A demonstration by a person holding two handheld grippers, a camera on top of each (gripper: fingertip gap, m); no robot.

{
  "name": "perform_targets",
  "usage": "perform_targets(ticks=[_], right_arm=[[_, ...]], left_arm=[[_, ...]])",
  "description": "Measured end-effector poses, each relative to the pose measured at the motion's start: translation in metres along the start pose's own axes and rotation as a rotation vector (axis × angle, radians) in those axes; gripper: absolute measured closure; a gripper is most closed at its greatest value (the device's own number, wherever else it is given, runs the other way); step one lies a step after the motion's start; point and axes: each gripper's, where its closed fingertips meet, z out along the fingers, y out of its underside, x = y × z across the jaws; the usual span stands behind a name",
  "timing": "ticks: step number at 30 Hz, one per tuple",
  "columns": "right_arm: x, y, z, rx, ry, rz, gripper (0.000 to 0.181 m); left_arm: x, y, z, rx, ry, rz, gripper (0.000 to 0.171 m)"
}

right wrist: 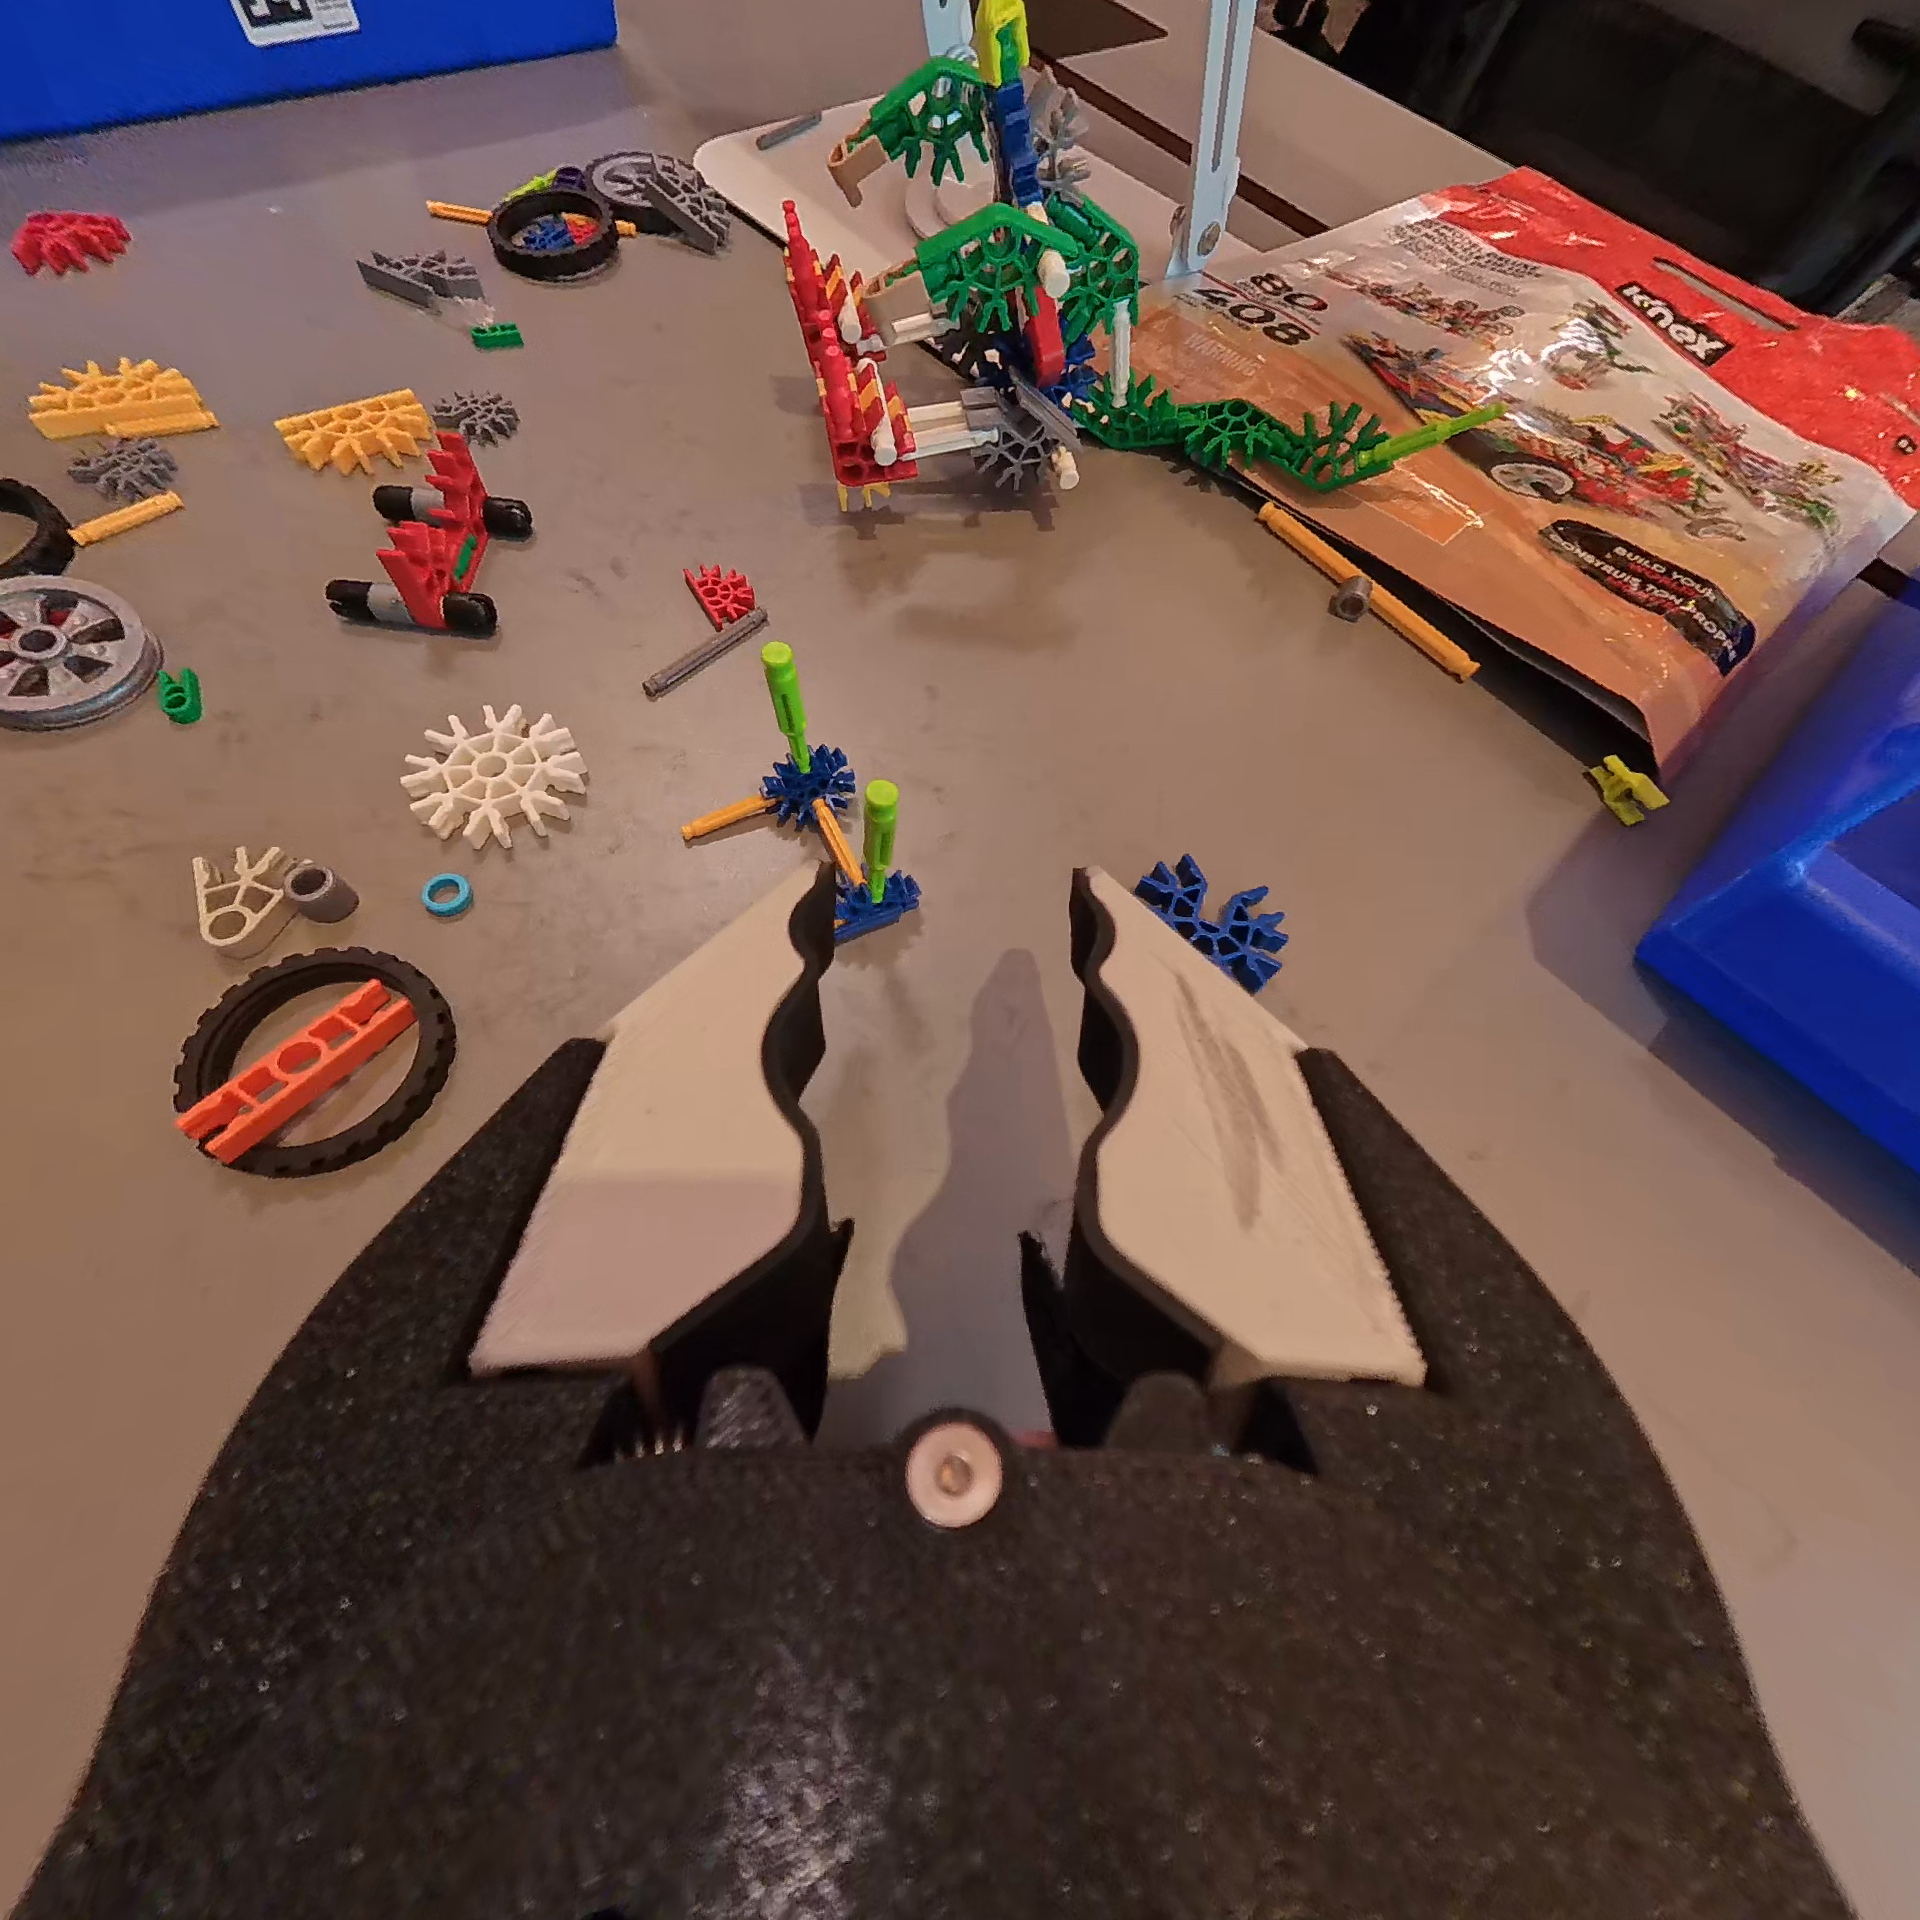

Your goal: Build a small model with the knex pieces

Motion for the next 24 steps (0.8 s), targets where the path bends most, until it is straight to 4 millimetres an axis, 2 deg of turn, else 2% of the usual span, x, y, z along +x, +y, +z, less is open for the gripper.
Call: perform_targets(ticks=[4, 9, 15, 24], right_arm=[[0.0, 0.0, 0.0, -0.001, 0.002, -0.006, 0.136], [0.001, 0.001, 0.0, -0.006, 0.011, -0.002, 0.136], [0.003, 0.002, 0.0, -0.011, 0.02, 0.003, 0.137], [0.004, 0.003, 0.002, -0.022, 0.03, 0.001, 0.138]], left_arm=[[-0.01, 0.038, -0.006, -0.04, -0.002, -0.026, 0.146], [-0.019, 0.083, 0.009, -0.101, 0.014, -0.066, 0.146], [-0.018, 0.112, 0.038, -0.094, 0.048, -0.111, 0.146], [-0.015, 0.134, 0.078, -0.065, 0.074, -0.151, 0.146]])
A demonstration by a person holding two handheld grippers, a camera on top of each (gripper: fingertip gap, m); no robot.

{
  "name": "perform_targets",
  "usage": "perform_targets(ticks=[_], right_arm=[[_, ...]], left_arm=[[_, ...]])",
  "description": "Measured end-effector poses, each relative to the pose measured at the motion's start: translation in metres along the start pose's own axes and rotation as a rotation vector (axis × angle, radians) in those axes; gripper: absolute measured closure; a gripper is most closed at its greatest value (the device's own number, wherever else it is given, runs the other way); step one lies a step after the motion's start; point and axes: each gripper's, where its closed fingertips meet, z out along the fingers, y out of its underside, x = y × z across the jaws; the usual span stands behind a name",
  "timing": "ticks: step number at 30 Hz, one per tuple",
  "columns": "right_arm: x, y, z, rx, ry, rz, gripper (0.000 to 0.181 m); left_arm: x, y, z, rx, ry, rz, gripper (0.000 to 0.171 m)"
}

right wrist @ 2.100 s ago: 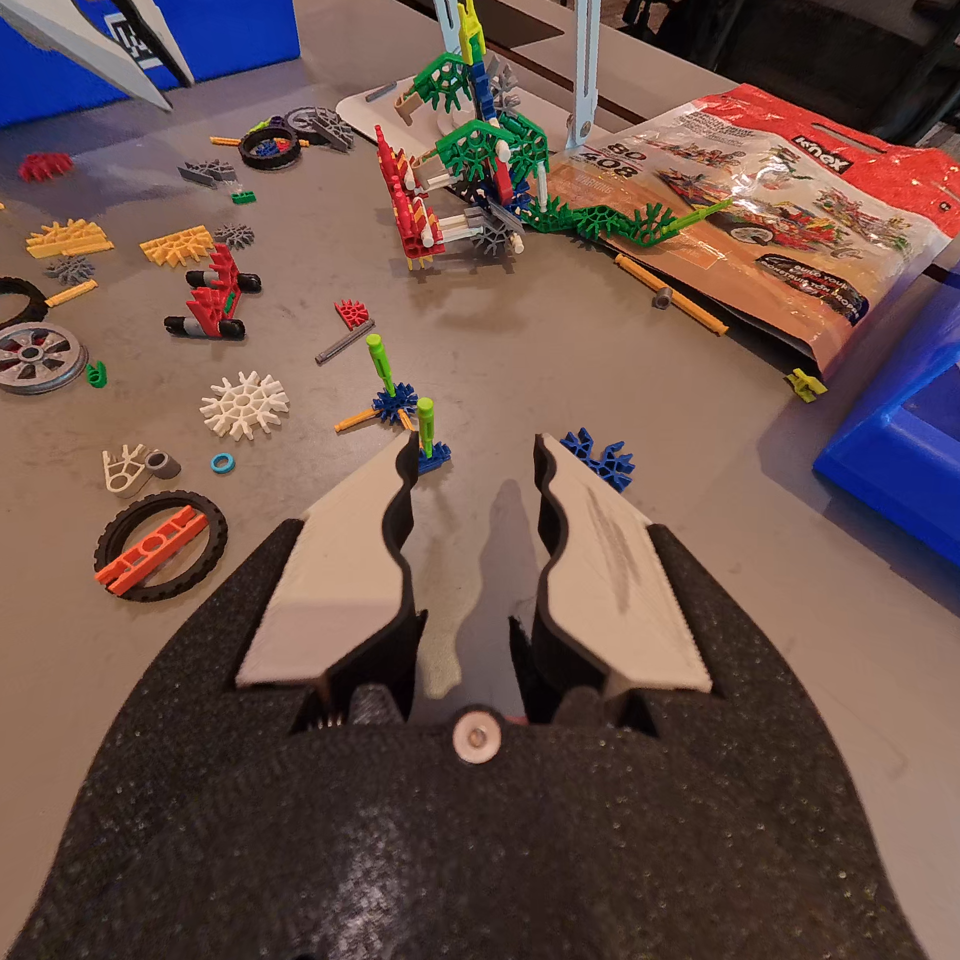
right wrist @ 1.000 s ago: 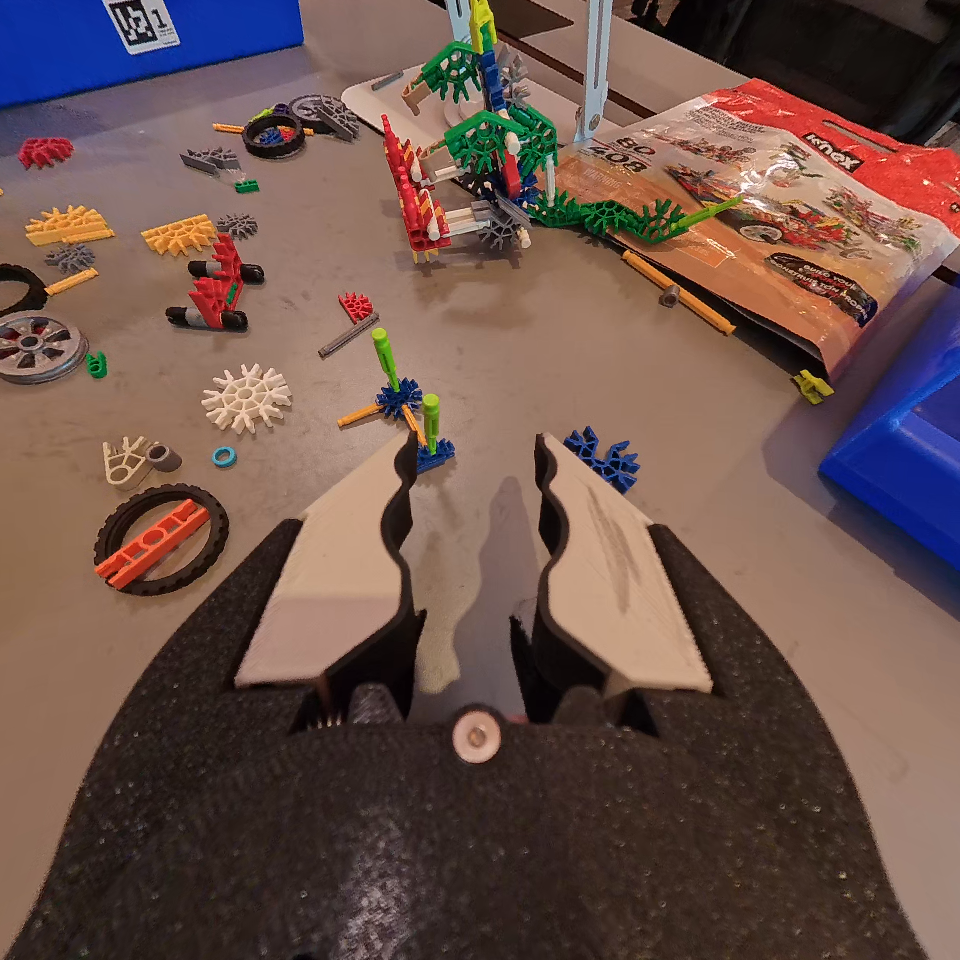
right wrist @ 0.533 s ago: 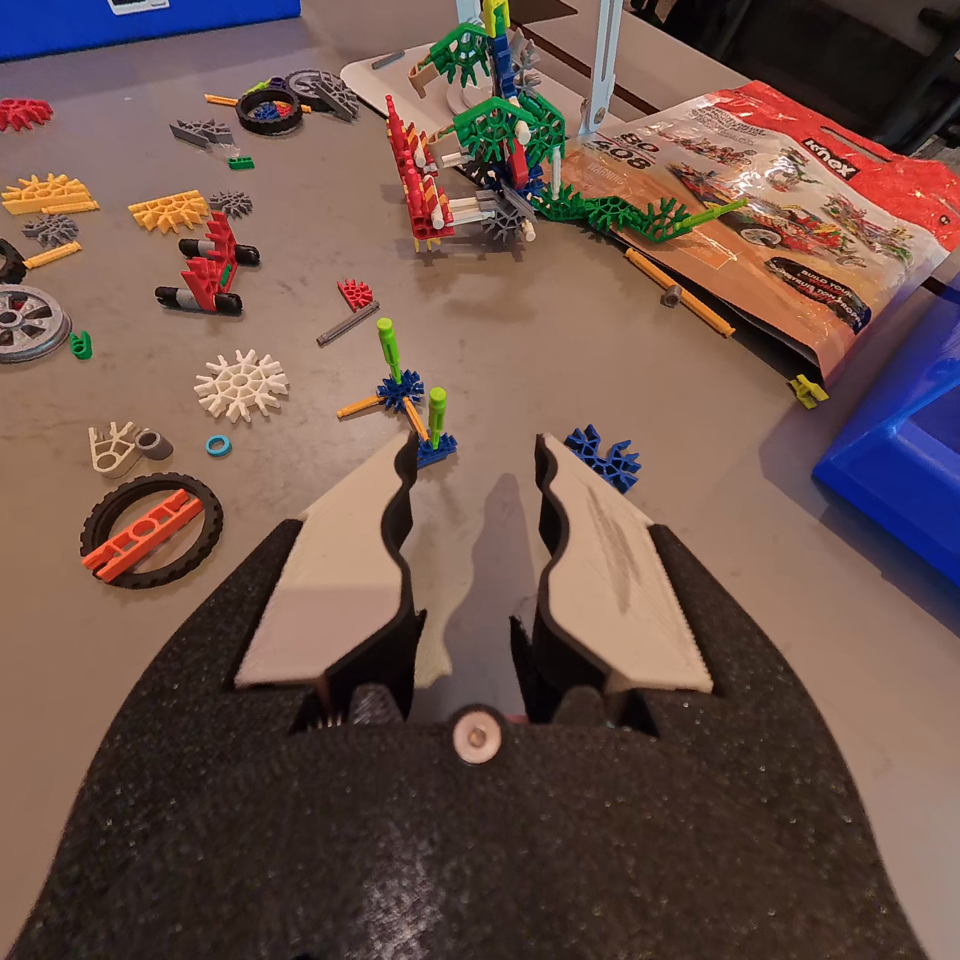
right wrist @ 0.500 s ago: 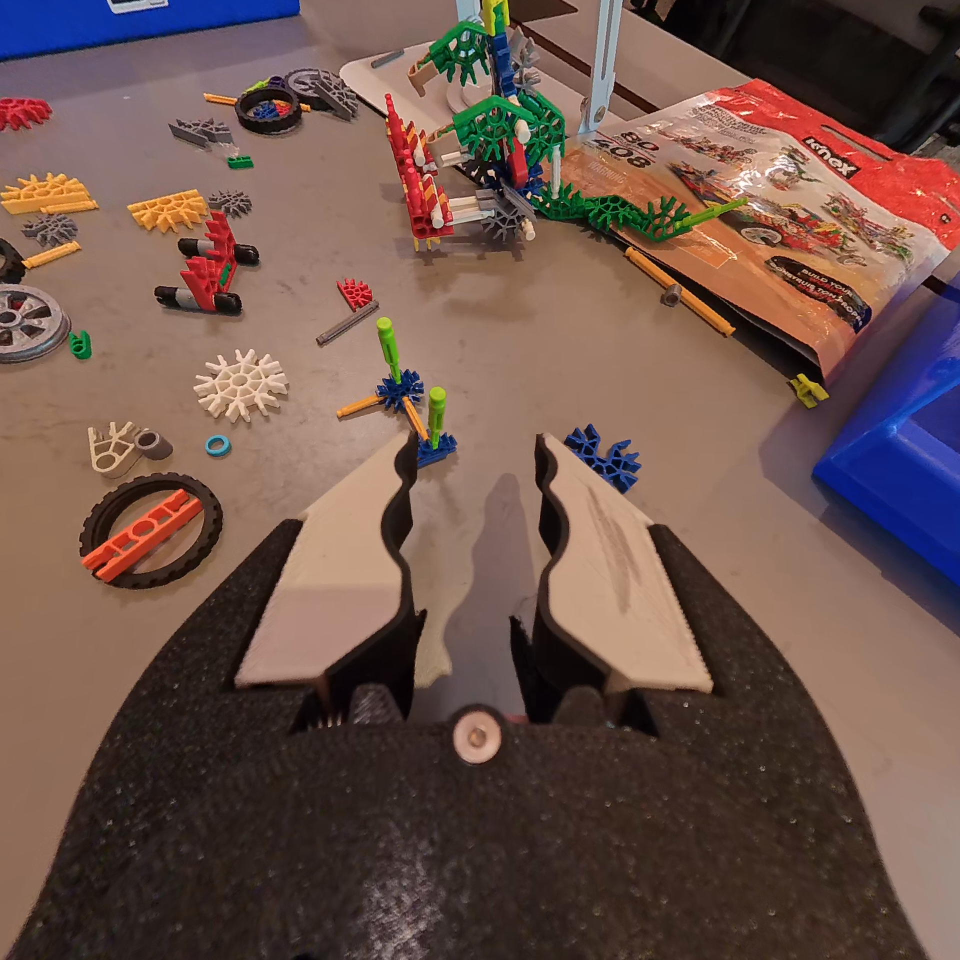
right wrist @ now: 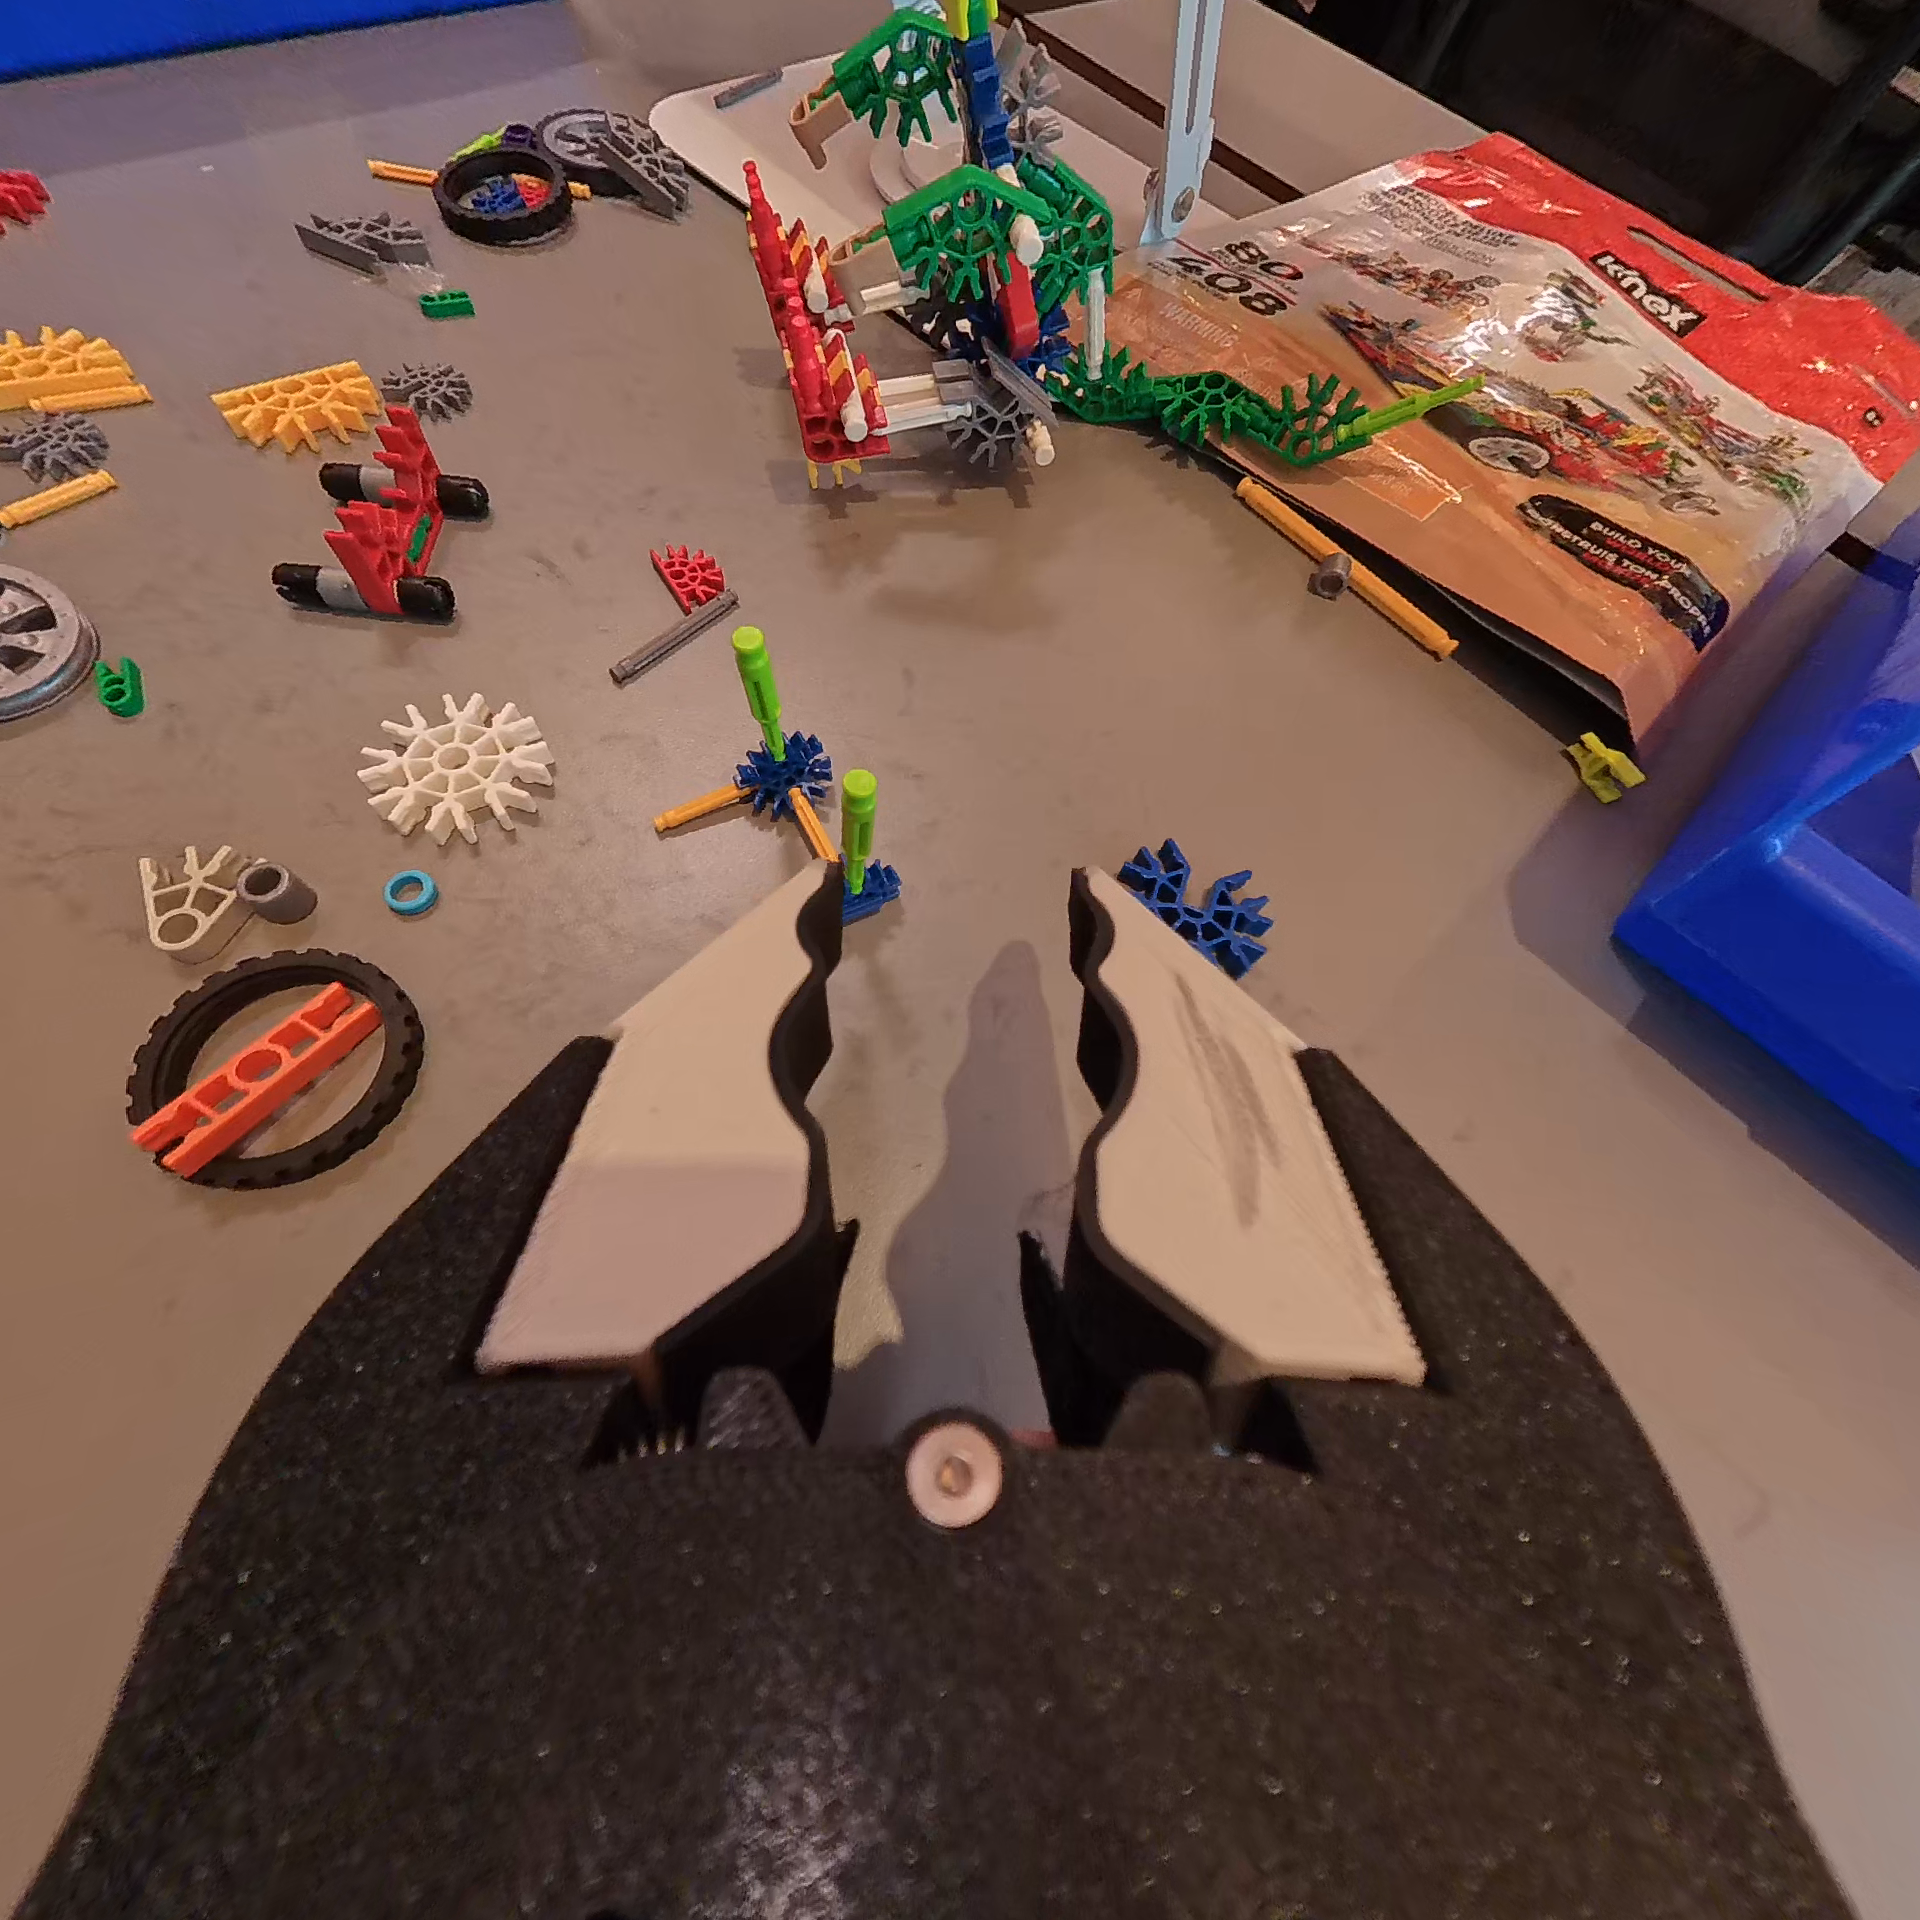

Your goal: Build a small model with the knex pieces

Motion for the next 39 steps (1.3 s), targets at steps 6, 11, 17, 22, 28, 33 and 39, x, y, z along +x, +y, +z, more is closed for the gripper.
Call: perform_targets(ticks=[6, 11, 17, 22, 28, 33, 39], right_arm=[[0.001, 0.0, 0.0, 0.0, 0.007, -0.002, 0.139], [0.001, 0.0, 0.0, 0.001, 0.007, 0.001, 0.139], [0.001, 0.0, 0.0, 0.001, 0.01, -0.002, 0.139], [0.001, -0.001, -0.001, 0.006, 0.011, -0.005, 0.139], [0.001, -0.001, -0.001, 0.01, 0.012, -0.007, 0.139], [0.001, -0.001, -0.001, 0.012, 0.014, -0.009, 0.139], [0.001, -0.001, -0.001, 0.011, 0.013, -0.007, 0.139]], left_arm=[[-0.005, 0.005, 0.014, 0.014, -0.007, -0.029, 0.146], [-0.015, 0.005, 0.022, 0.048, -0.057, -0.059, 0.145], [-0.015, 0.004, 0.029, 0.052, -0.071, -0.05, 0.145], [-0.022, 0.007, 0.033, 0.054, -0.091, -0.066, 0.145], [-0.03, 0.003, 0.027, 0.087, -0.131, -0.098, 0.146], [-0.027, 0.003, 0.032, 0.083, -0.143, -0.087, 0.145], [-0.027, -0.005, 0.033, 0.102, -0.16, -0.083, 0.144]])
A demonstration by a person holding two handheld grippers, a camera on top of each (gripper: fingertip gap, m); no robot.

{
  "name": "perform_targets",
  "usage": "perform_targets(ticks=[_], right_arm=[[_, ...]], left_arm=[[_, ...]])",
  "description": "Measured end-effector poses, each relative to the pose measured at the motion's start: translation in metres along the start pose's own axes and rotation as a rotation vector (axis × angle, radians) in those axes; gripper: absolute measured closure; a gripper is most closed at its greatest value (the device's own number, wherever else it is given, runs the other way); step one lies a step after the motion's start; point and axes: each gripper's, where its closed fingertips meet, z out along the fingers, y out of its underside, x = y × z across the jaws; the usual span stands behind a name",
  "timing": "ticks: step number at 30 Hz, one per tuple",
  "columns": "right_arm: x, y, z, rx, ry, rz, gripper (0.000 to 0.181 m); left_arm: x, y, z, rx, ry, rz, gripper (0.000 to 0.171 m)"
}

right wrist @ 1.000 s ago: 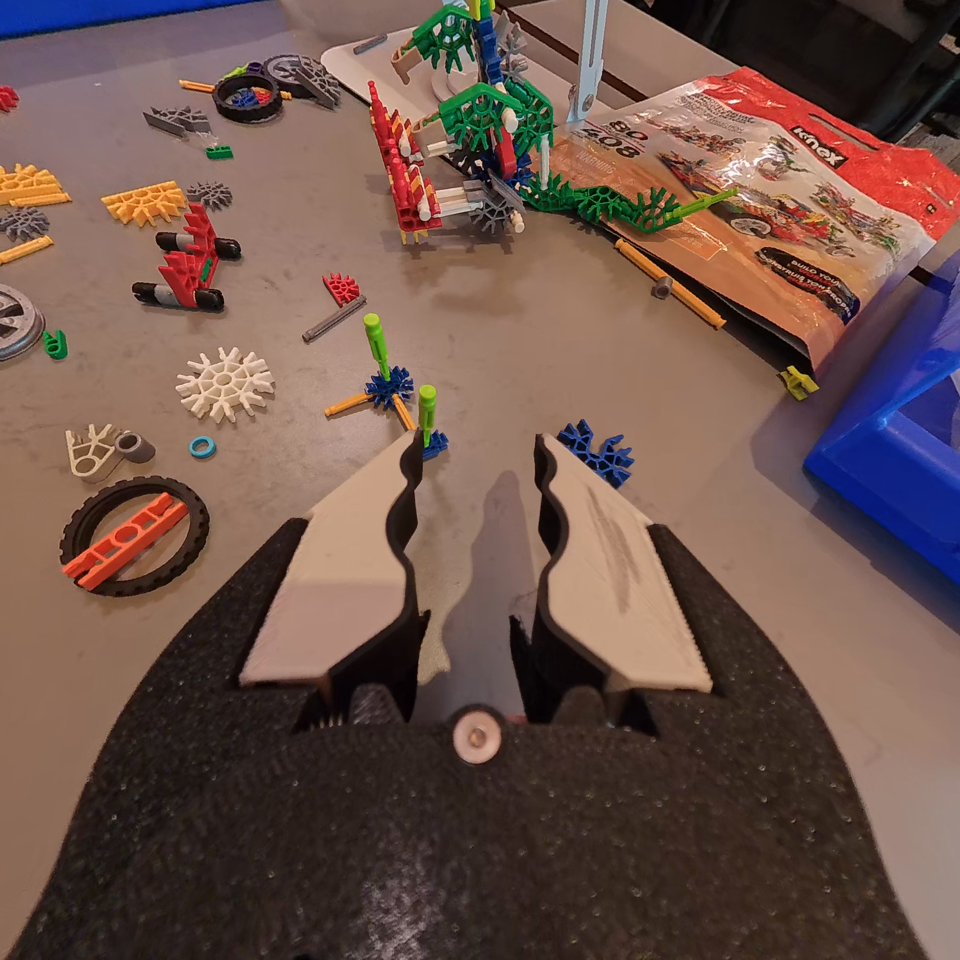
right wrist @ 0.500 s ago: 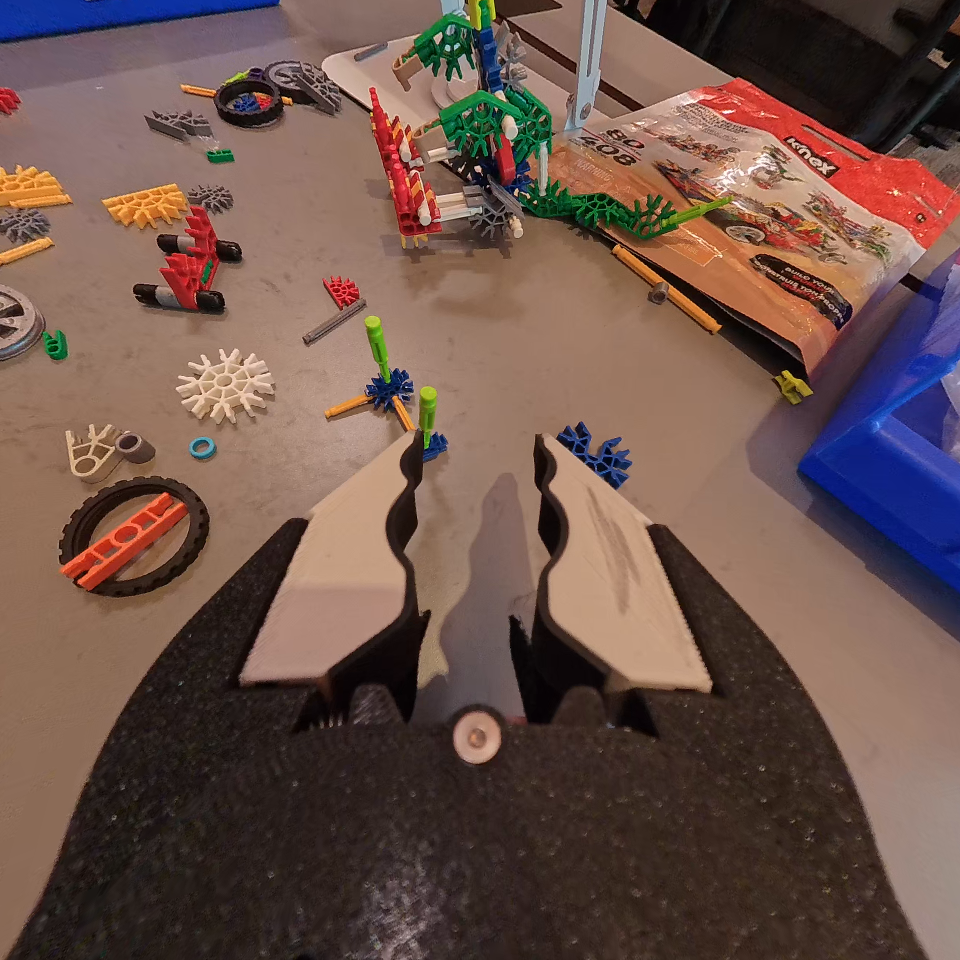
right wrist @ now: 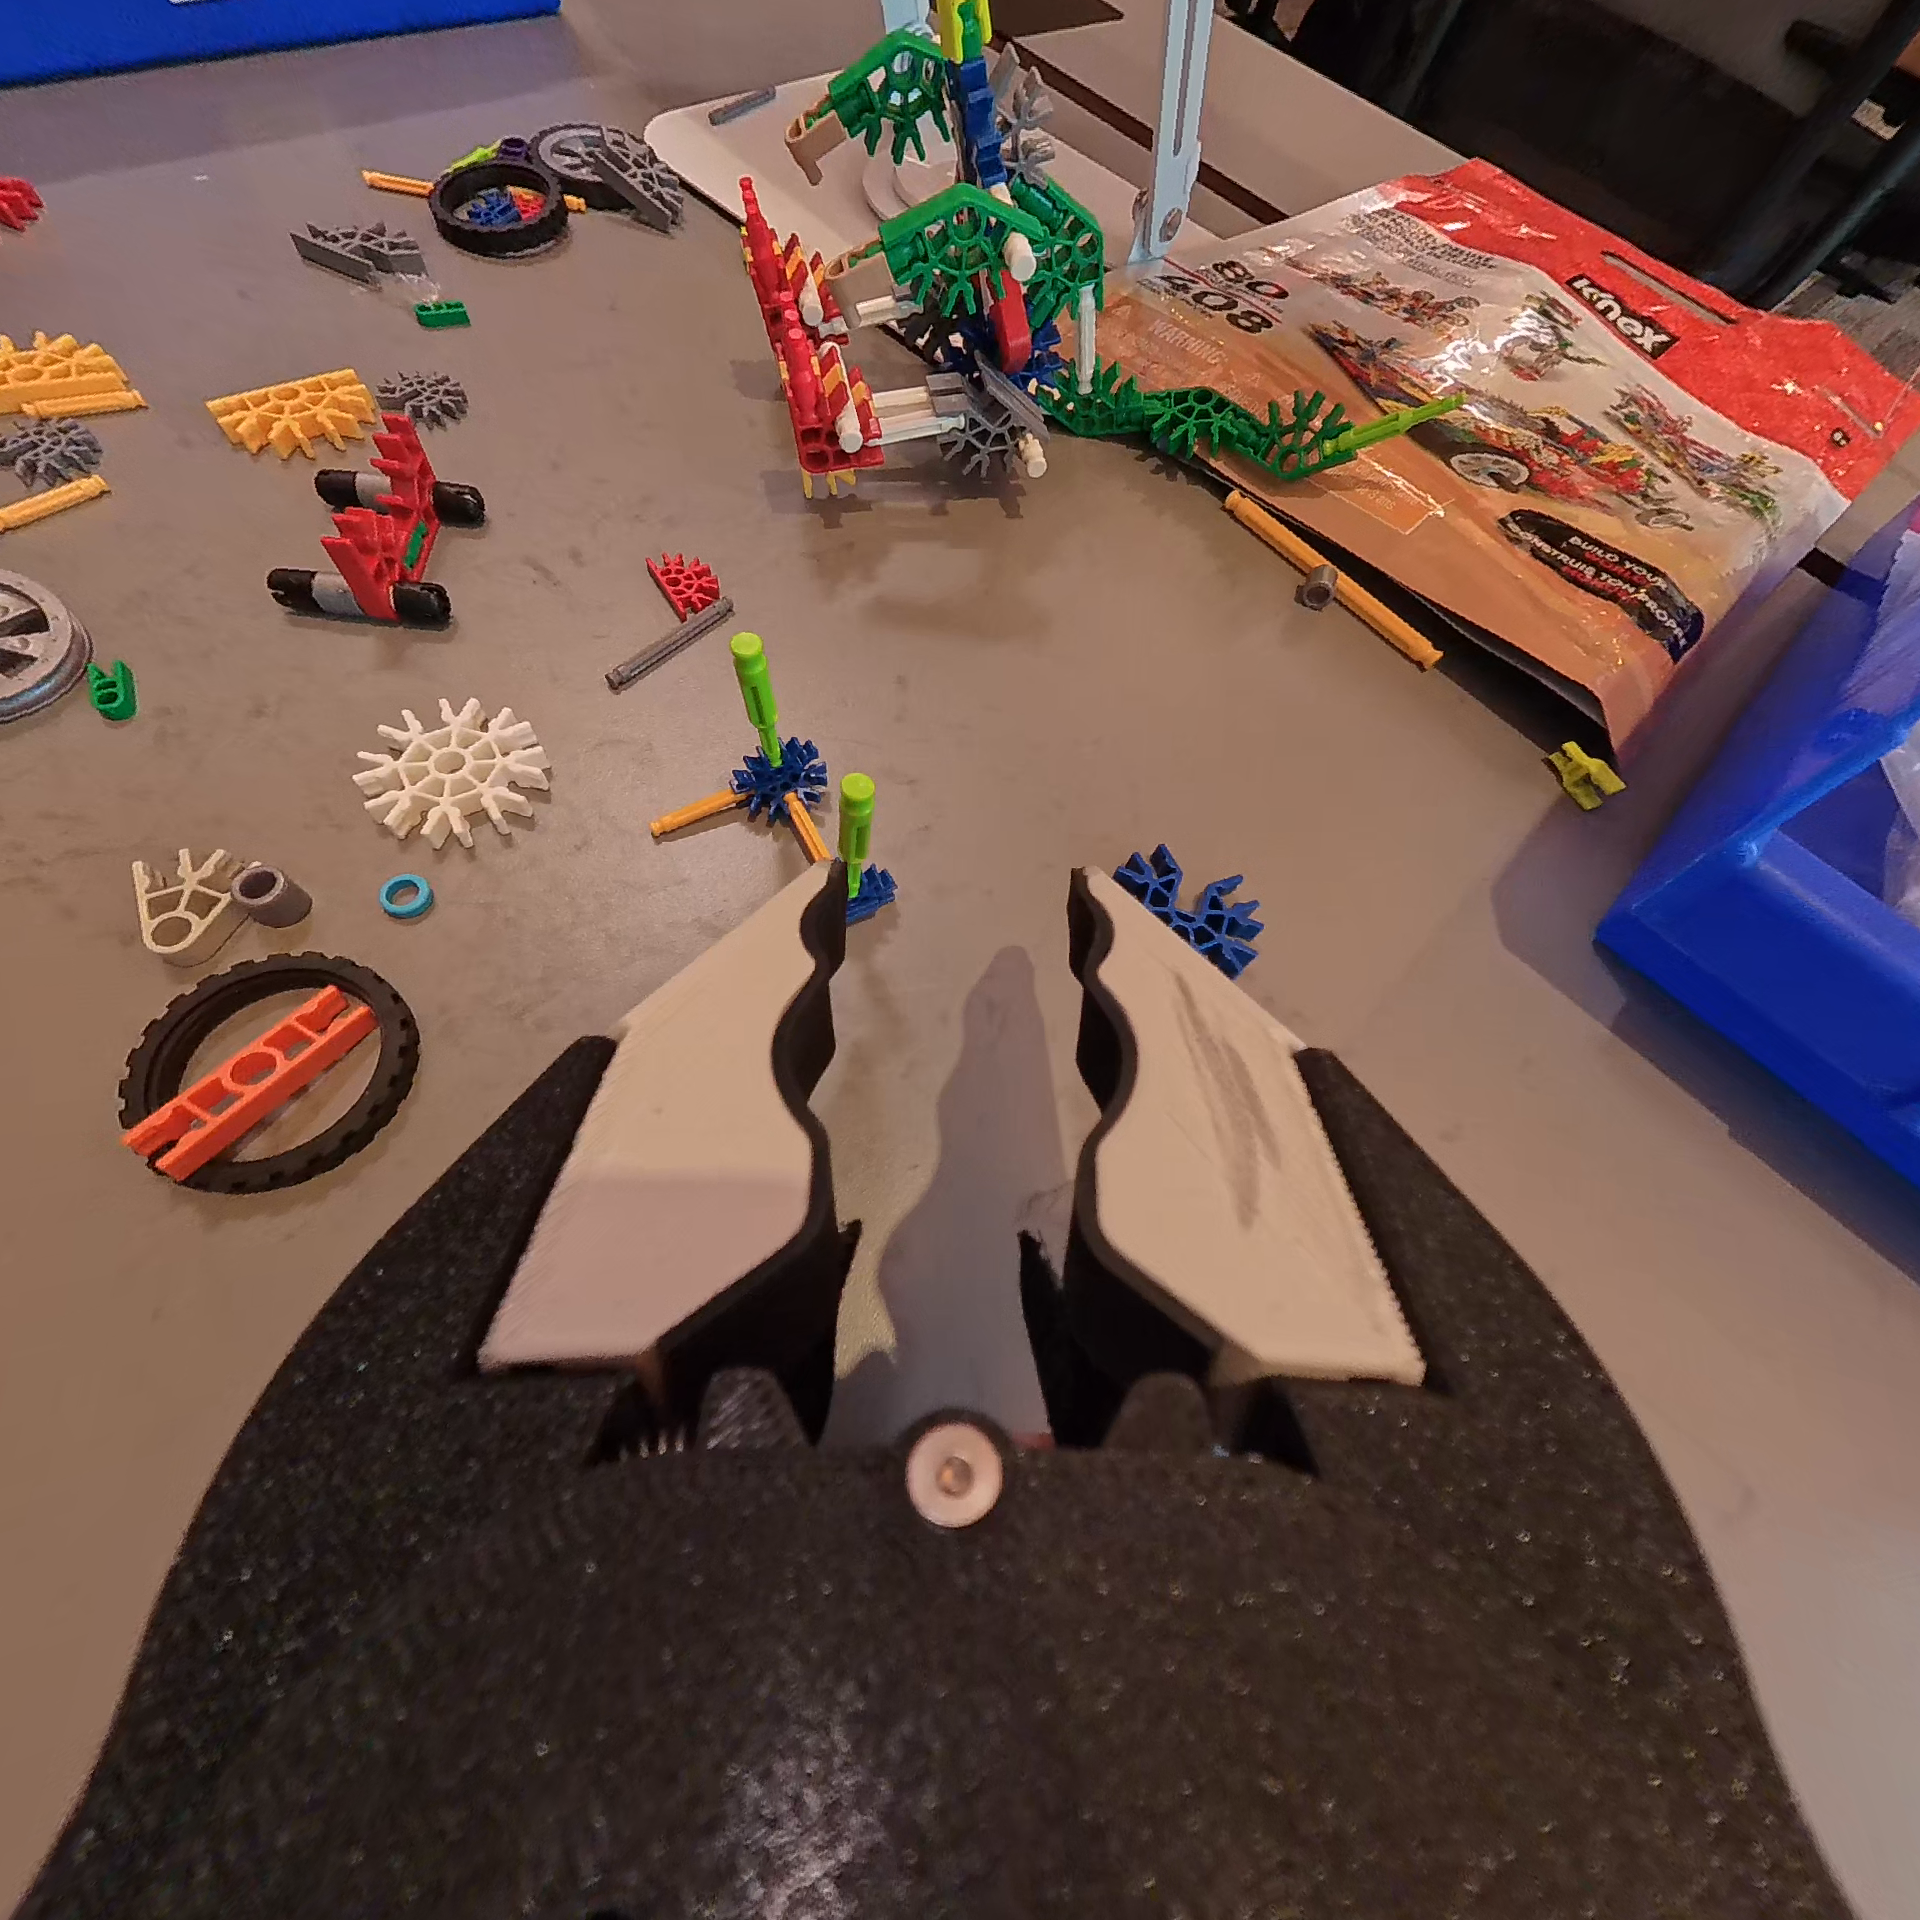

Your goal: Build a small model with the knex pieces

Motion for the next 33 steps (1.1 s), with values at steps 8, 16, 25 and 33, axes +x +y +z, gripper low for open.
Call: perform_targets(ticks=[8, 16, 25, 33], right_arm=[[0.0, 0.0, 0.0, -0.001, -0.004, 0.003, 0.139], [-0.001, -0.001, -0.001, 0.007, -0.001, -0.004, 0.139], [0.0, -0.002, -0.001, 0.015, -0.005, -0.004, 0.138], [0.0, -0.002, -0.001, 0.016, -0.006, -0.005, 0.138]], left_arm=[[-0.004, 0.003, 0.004, -0.01, -0.017, 0.003, 0.146], [-0.002, 0.001, 0.011, -0.019, -0.02, 0.03, 0.146], [-0.004, 0.009, 0.016, -0.047, -0.016, 0.02, 0.146], [-0.021, 0.013, 0.011, -0.051, -0.035, -0.015, 0.148]])
